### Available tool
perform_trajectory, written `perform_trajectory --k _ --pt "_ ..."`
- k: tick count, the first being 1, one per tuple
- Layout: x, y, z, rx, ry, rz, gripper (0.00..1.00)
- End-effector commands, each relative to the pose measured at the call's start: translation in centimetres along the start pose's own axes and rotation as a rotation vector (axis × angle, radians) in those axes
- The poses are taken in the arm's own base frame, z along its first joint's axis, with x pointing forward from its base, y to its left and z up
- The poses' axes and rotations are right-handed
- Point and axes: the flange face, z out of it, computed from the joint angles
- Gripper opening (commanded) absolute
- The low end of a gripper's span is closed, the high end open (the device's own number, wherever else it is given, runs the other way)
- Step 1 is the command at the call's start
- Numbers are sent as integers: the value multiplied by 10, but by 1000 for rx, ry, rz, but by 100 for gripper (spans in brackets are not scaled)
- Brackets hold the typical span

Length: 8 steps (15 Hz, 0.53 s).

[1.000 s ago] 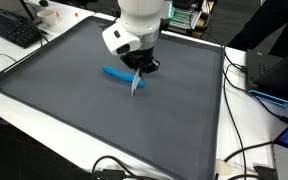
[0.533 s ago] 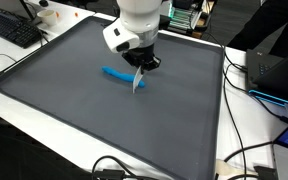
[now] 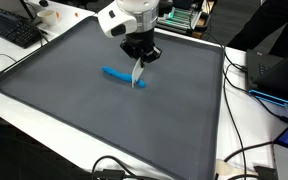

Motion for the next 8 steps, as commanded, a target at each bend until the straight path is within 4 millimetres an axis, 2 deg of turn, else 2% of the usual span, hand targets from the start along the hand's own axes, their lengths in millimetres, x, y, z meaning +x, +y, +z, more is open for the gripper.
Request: perform_trajectory --k 1,4,8 --pt "-10 8 -19 2 11 4 1" --pt "-8 15 -28 0 31 10 1" --pt "-3 24 -24 -10 36 12 1"
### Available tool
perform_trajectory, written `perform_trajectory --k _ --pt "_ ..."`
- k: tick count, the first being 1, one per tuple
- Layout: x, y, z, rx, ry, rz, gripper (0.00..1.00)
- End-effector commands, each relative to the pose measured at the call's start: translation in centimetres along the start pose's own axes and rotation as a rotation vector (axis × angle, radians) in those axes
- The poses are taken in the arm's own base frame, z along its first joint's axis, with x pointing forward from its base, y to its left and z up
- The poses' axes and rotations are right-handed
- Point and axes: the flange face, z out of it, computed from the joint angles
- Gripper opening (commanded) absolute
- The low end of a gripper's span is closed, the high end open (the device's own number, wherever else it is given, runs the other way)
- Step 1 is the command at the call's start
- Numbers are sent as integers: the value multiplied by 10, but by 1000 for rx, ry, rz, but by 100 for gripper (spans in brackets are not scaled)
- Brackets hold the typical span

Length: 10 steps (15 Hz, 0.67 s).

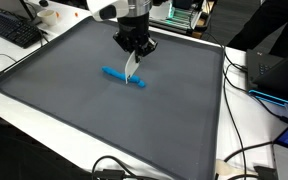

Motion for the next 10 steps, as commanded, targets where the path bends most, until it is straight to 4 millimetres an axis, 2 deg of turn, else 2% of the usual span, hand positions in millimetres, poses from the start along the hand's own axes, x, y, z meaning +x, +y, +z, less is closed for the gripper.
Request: perform_trajectory --k 1,10 --pt "-1 10 6 -14 -8 -5 1" --pt "6 15 32 -32 -10 -7 1"
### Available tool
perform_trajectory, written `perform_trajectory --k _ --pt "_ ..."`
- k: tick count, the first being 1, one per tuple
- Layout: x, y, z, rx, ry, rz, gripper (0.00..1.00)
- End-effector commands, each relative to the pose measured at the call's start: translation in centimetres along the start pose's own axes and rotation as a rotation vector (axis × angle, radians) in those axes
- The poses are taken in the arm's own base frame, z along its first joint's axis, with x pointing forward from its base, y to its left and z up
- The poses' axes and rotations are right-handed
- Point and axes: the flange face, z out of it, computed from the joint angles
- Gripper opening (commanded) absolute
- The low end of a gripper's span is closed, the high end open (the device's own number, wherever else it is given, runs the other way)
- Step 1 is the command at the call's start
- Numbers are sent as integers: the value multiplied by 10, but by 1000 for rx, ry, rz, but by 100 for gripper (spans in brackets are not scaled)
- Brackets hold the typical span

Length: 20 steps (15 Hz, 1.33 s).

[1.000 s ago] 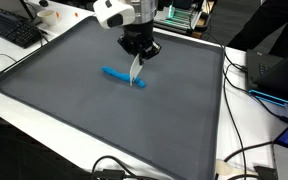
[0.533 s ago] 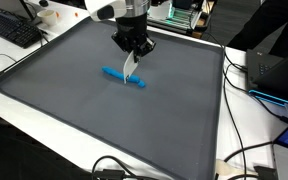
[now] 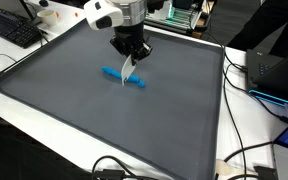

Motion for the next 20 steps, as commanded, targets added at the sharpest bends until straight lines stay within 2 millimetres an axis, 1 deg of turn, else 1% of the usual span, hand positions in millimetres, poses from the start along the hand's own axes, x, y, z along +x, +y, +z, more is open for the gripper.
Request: perform_trajectory --k 1,16,20 --pt "2 4 15 -22 7 -16 1" --pt "9 2 57 -42 -3 -41 1" --pt "9 3 63 -42 -7 -40 1"
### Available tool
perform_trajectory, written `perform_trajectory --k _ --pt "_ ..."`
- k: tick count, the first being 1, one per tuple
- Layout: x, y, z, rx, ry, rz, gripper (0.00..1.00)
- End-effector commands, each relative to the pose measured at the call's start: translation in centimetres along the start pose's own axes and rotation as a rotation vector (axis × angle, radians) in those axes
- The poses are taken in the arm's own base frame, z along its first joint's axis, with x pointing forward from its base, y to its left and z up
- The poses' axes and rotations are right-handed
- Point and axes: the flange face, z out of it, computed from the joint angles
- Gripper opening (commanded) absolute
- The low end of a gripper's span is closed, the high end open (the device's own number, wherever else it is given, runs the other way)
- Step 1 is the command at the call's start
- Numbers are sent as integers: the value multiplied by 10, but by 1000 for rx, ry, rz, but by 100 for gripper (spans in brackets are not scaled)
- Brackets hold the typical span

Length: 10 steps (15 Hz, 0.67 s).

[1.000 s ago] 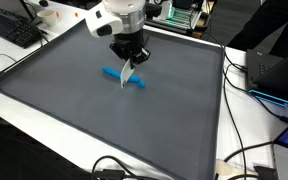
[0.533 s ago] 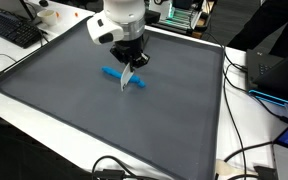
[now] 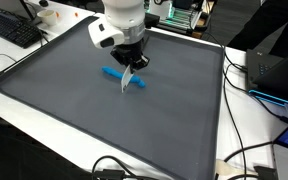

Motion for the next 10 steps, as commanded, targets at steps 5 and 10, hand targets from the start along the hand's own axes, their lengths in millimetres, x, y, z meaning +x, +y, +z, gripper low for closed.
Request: perform_trajectory --k 5,10 --pt "-3 3 31 -10 -14 -9 1" --pt "-10 3 36 23 -37 -6 1"
